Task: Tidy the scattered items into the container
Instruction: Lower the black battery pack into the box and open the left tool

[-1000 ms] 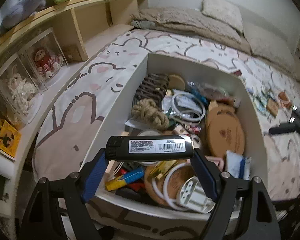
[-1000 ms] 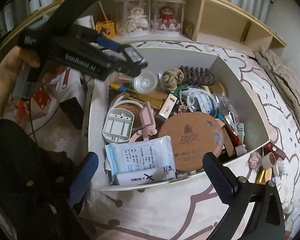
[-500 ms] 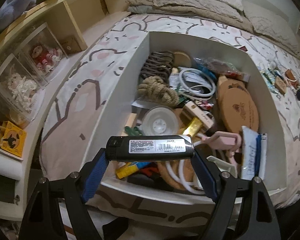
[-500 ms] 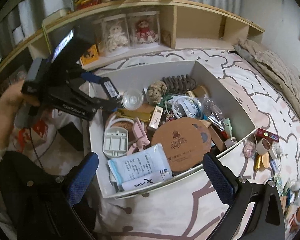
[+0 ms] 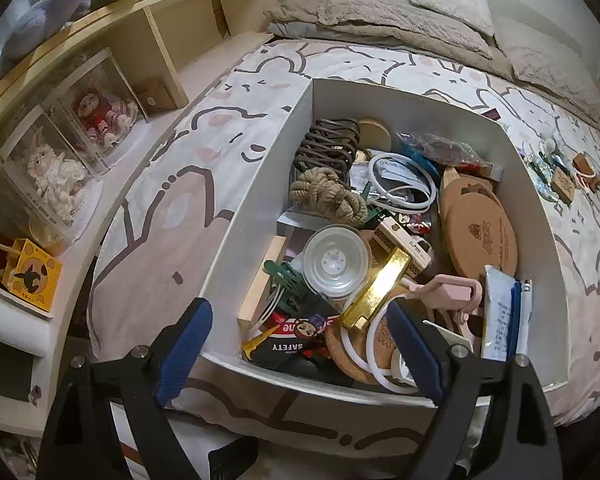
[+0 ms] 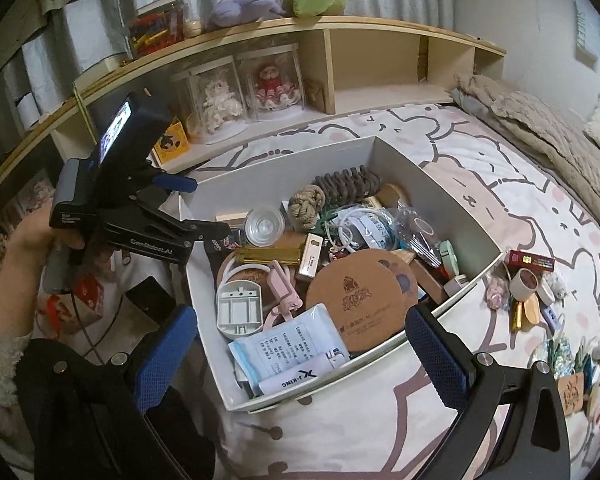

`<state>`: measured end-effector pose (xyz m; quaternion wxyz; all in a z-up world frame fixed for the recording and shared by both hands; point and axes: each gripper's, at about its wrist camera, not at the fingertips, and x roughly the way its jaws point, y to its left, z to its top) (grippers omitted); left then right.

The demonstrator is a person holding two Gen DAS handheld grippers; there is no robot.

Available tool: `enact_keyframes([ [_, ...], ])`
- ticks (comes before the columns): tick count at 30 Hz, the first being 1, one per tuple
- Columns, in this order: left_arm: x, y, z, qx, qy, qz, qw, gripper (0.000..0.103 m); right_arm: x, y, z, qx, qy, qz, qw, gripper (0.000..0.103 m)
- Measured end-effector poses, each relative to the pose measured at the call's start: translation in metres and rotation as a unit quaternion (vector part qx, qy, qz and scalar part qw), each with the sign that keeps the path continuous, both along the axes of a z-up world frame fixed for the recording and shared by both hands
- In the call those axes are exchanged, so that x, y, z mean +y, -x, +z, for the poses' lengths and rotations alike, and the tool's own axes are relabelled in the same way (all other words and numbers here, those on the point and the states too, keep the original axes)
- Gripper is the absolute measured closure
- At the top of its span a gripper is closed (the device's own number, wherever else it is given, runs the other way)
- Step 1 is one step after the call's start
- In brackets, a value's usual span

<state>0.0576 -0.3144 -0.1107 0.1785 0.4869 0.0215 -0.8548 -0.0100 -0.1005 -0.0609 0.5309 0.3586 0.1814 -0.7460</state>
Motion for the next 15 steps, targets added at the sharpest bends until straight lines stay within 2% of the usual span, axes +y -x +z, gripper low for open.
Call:
enact_keyframes([
  [8, -0.0036, -0.0014, 0.0032, 0.013, -0.013, 0.012, 0.9998, 0.014, 0.0021, -0.0004, 0.0008, 0.001, 0.0, -0.002, 1.0, 0.0],
  [15, 0.001, -0.0013, 0.0061, 0.02, -0.027, 0.004, 0.9994, 0.014, 0.0073, 0.0015, 0.0033, -0.004, 0.015, -0.011, 1.0, 0.0],
])
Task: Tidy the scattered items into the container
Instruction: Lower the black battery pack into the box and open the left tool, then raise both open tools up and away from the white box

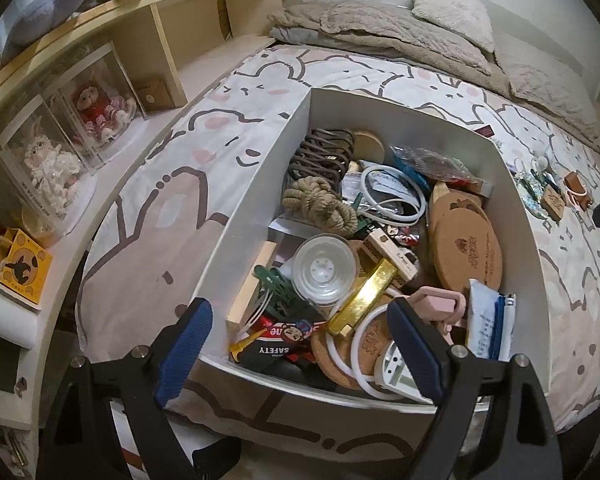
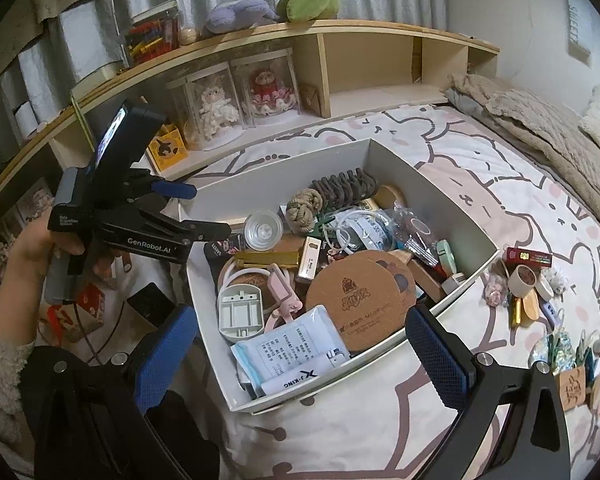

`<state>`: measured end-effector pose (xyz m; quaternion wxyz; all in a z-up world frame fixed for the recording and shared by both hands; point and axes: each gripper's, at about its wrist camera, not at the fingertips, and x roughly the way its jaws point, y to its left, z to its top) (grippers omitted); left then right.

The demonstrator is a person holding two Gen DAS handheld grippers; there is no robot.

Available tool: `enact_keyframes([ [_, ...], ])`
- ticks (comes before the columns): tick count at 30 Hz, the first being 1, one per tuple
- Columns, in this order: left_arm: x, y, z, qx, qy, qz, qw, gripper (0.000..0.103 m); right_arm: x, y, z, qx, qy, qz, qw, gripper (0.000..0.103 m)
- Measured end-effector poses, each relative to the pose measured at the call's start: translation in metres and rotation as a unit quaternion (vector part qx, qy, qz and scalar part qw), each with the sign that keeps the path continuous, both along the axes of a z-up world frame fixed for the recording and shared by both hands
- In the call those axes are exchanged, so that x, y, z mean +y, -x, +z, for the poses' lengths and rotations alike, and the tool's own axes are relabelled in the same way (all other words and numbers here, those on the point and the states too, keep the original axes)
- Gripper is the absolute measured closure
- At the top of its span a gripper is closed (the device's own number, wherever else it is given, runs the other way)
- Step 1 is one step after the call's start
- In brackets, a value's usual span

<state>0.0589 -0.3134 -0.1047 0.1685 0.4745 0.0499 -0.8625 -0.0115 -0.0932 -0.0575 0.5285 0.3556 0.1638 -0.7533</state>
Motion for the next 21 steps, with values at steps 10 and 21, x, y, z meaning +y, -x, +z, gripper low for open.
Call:
enact_keyframes([
  [10, 0.016, 0.0, 0.015, 0.029, 0.003, -0.01, 0.9995, 0.014, 0.012, 0.001, 0.01, 0.023, 0.041, -0.016, 0.999, 0.0],
  [21, 0.038, -0.002, 0.029, 0.065, -0.005, -0.018, 0.9977, 0.014, 0.029, 0.005, 0.013, 0.04, 0.073, -0.041, 0.996, 0.0],
])
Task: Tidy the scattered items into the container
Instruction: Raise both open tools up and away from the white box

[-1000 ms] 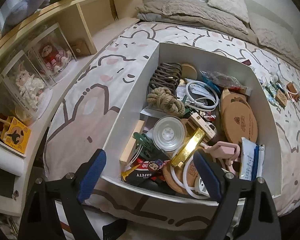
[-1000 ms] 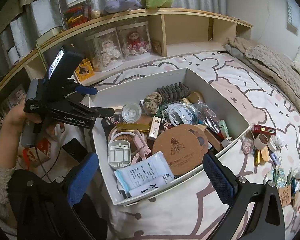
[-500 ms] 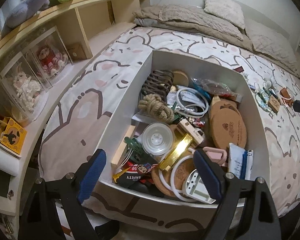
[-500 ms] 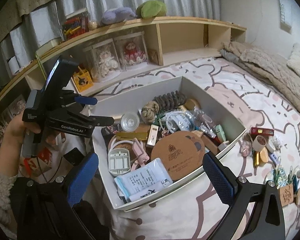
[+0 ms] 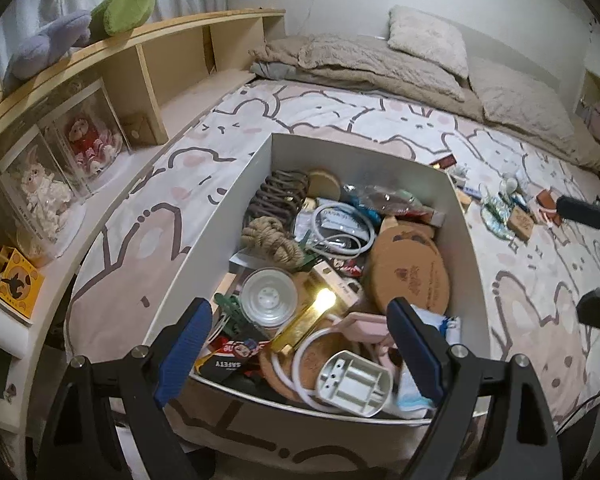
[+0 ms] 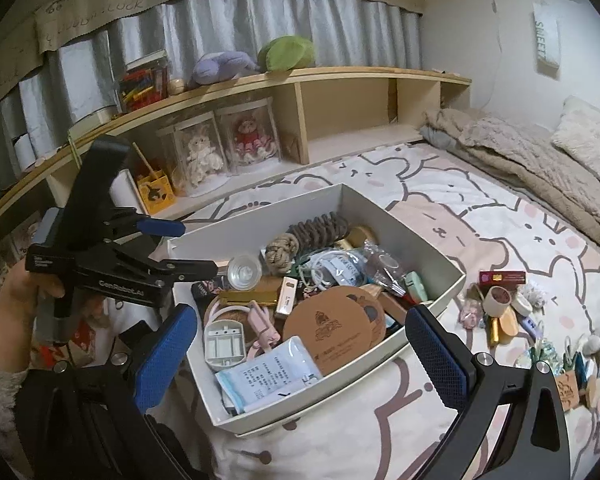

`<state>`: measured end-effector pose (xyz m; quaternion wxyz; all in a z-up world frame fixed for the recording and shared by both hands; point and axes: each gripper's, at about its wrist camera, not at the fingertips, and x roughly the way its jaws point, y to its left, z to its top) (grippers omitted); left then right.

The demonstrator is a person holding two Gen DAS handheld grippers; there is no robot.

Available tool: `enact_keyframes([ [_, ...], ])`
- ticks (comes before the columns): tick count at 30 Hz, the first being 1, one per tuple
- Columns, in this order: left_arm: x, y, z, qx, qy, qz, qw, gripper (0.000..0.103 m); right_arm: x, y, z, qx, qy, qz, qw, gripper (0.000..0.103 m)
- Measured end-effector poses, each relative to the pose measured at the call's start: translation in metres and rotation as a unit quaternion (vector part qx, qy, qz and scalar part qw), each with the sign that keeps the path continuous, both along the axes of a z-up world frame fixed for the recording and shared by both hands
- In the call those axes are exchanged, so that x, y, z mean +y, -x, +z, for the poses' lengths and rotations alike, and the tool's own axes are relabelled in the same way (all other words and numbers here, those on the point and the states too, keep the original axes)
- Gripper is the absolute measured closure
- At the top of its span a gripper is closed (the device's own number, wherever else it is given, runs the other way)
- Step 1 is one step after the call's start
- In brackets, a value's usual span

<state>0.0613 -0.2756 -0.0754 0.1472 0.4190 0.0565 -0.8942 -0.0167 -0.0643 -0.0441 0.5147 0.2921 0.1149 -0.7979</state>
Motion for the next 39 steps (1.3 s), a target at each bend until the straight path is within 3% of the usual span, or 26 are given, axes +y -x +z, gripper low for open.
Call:
enact_keyframes([
  [15, -0.003, -0.012, 0.016, 0.083, -0.041, 0.052, 0.9944, 0.007, 0.025, -0.005, -0.005, 0.024, 0.026, -0.043, 0.998, 0.0],
  [18, -0.004, -0.014, 0.017, 0.094, -0.045, 0.058, 0.9929, 0.0, 0.029, -0.005, -0.005, 0.029, 0.033, -0.052, 0.998, 0.0],
  [39, 0.018, -0.017, 0.021, 0.119, -0.008, 0.04, 0.992, 0.0, 0.053, 0.002, -0.009, 0.056, 0.053, -0.099, 0.992, 0.0],
])
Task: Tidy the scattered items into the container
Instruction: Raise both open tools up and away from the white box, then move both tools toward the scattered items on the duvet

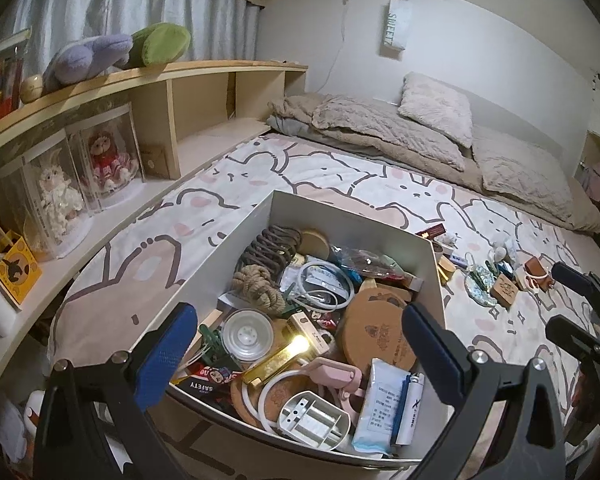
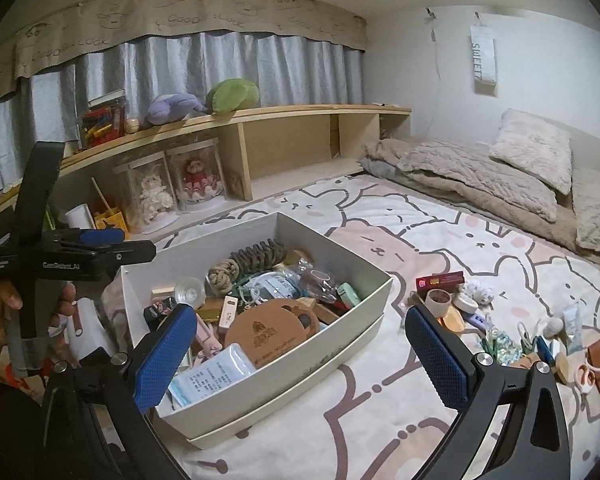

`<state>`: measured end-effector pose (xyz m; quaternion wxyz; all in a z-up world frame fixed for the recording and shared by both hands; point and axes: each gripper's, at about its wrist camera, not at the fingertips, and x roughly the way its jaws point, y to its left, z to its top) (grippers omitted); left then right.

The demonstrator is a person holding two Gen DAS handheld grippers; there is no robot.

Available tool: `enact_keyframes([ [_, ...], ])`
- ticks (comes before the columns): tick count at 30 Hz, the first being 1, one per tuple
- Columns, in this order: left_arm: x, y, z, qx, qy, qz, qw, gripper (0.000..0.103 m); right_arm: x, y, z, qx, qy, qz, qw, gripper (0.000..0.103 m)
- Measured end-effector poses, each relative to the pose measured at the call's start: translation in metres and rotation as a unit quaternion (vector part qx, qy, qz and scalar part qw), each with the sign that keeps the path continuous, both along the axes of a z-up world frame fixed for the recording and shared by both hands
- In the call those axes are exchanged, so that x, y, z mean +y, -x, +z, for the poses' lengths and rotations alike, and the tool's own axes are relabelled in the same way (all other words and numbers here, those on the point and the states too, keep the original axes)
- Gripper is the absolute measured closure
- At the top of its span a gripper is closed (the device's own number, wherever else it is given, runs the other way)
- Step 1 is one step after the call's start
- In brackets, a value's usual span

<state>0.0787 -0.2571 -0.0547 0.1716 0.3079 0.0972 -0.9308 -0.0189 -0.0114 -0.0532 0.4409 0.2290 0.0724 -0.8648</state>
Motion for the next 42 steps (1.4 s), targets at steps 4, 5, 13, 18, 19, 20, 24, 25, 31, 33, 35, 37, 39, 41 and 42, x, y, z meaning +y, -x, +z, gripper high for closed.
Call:
enact_keyframes([
  [4, 0.005, 0.002, 0.0, 0.002, 0.005, -0.007, 1.0, 0.0, 0.004, 0.001, -0.001, 0.001, -0.001, -0.005, 1.0, 0.0],
  [5, 0.007, 0.002, 0.0, 0.003, 0.006, -0.009, 0.9999, 0.0, 0.005, 0.001, -0.001, 0.002, 0.0, -0.007, 1.0, 0.0],
  [13, 0.02, 0.006, 0.006, 0.011, 0.015, -0.022, 0.9996, 0.0, 0.02, 0.004, 0.006, 0.007, 0.009, -0.022, 1.0, 0.0],
  [18, 0.032, 0.009, 0.014, 0.017, 0.026, -0.03, 0.9991, 0.0, 0.032, 0.008, 0.012, 0.01, 0.017, -0.033, 0.999, 0.0],
  [19, 0.035, 0.01, 0.016, 0.019, 0.027, -0.033, 0.9989, 0.0, 0.036, 0.008, 0.013, 0.011, 0.019, -0.036, 0.999, 0.0],
  [20, 0.037, 0.011, 0.017, 0.02, 0.028, -0.035, 0.9988, 0.0, 0.038, 0.008, 0.014, 0.011, 0.02, -0.039, 0.999, 0.0],
  [24, 0.049, 0.015, 0.026, 0.025, 0.032, -0.044, 0.9982, 0.0, 0.053, 0.01, 0.017, 0.012, 0.026, -0.052, 0.998, 0.0],
  [25, 0.053, 0.016, 0.028, 0.025, 0.035, -0.046, 0.998, 0.0, 0.057, 0.011, 0.018, 0.012, 0.027, -0.055, 0.998, 0.0],
  [31, 0.077, 0.024, 0.042, 0.033, 0.046, -0.059, 0.9967, 0.0, 0.082, 0.013, 0.027, 0.019, 0.036, -0.071, 0.997, 0.0],
  [33, 0.084, 0.027, 0.045, 0.034, 0.049, -0.062, 0.9963, 0.0, 0.091, 0.014, 0.031, 0.022, 0.039, -0.077, 0.996, 0.0],
  [35, 0.093, 0.03, 0.048, 0.035, 0.053, -0.065, 0.9958, 0.0, 0.102, 0.015, 0.034, 0.025, 0.042, -0.083, 0.995, 0.0],
  [37, 0.099, 0.03, 0.053, 0.038, 0.053, -0.068, 0.9955, 0.0, 0.113, 0.017, 0.038, 0.03, 0.043, -0.091, 0.994, 0.0],
  [39, 0.107, 0.032, 0.058, 0.043, 0.053, -0.072, 0.9951, 0.0, 0.124, 0.018, 0.041, 0.035, 0.043, -0.099, 0.994, 0.0],
  [41, 0.117, 0.036, 0.064, 0.049, 0.053, -0.075, 0.9946, 0.0, 0.134, 0.019, 0.045, 0.039, 0.044, -0.106, 0.993, 0.0],
  [42, 0.121, 0.037, 0.067, 0.051, 0.053, -0.077, 0.9943, 0.0, 0.142, 0.02, 0.047, 0.04, 0.046, -0.111, 0.992, 0.0],
])
